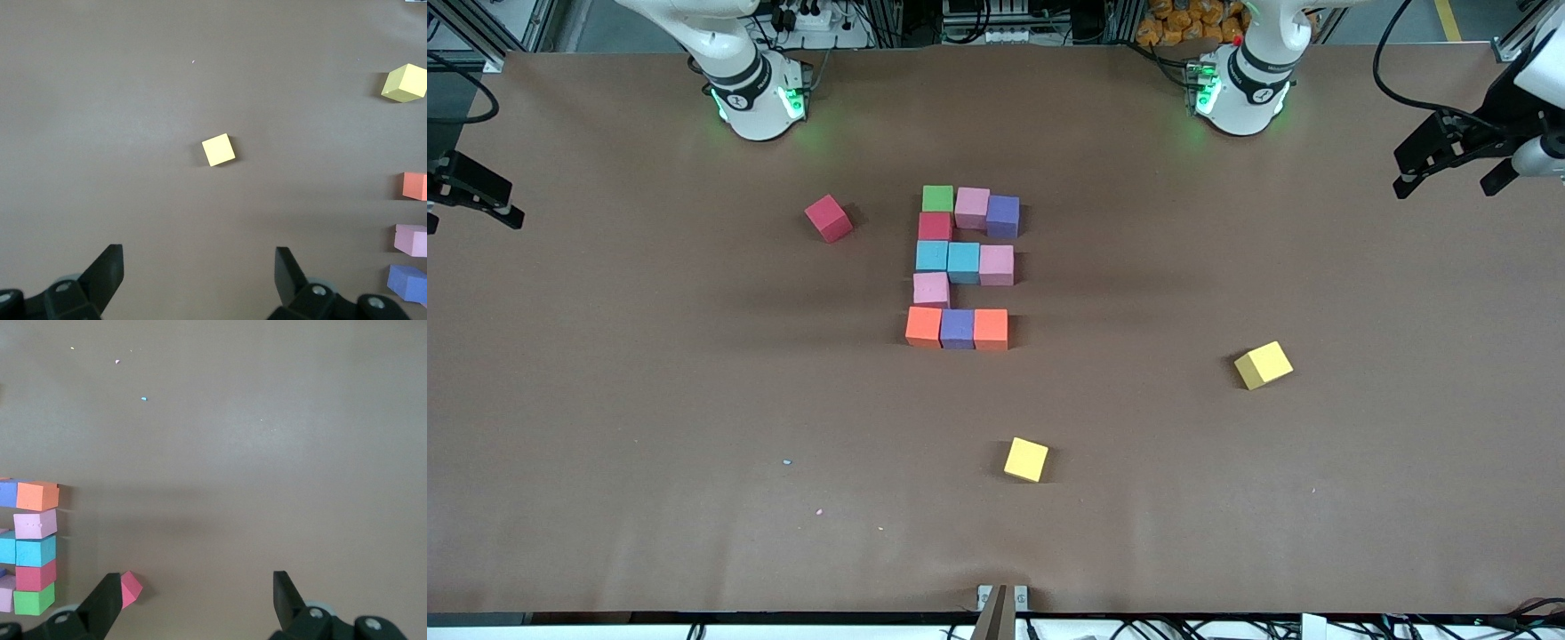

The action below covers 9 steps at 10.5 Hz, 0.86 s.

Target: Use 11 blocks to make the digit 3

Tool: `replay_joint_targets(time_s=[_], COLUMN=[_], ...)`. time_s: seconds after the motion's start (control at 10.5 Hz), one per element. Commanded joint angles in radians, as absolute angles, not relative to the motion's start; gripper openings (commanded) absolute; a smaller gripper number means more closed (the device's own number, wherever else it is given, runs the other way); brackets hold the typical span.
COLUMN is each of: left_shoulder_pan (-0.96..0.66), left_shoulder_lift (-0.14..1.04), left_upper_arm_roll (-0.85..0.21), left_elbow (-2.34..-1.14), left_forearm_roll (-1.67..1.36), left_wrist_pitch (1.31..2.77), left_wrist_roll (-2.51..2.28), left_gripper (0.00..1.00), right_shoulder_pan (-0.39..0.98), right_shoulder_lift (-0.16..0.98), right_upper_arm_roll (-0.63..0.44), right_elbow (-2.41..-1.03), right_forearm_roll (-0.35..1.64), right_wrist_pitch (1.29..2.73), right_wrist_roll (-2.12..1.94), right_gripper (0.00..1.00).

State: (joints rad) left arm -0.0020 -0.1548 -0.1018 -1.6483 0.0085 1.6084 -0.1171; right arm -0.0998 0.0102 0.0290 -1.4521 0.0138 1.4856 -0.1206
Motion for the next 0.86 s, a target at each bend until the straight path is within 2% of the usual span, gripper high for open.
replay_joint_targets(time_s=[0.0,0.19,0.76], left_shoulder_pan=[0.006,0.000,-0.011], left_shoulder_lift=[-0.146,-0.129,-0.120], left_upper_arm_roll=[-0.106,-0.091,-0.086], left_elbow=[-1.629,-1.628,-1.629], left_forearm_roll=[-0.009,-0.073,-0.057], left_wrist_pitch=[1.601,1.556,1.549], left_wrist_roll=[-0.094,-0.094,-0.106], left_gripper=[1.00,1.00,1.00], right_shoulder_pan=[-0.095,-0.095,-0.095], right_shoulder_lift=[0.008,0.008,0.008], right_upper_arm_roll=[0.028,0.028,0.028], right_elbow=[-1.450,-1.448,-1.450], right_forearm_roll=[-0.002,-0.002,-0.002], right_wrist_pitch=[1.488,1.488,1.488], right_wrist_roll=[-0.123,-0.123,-0.121], right_gripper=[1.00,1.00,1.00])
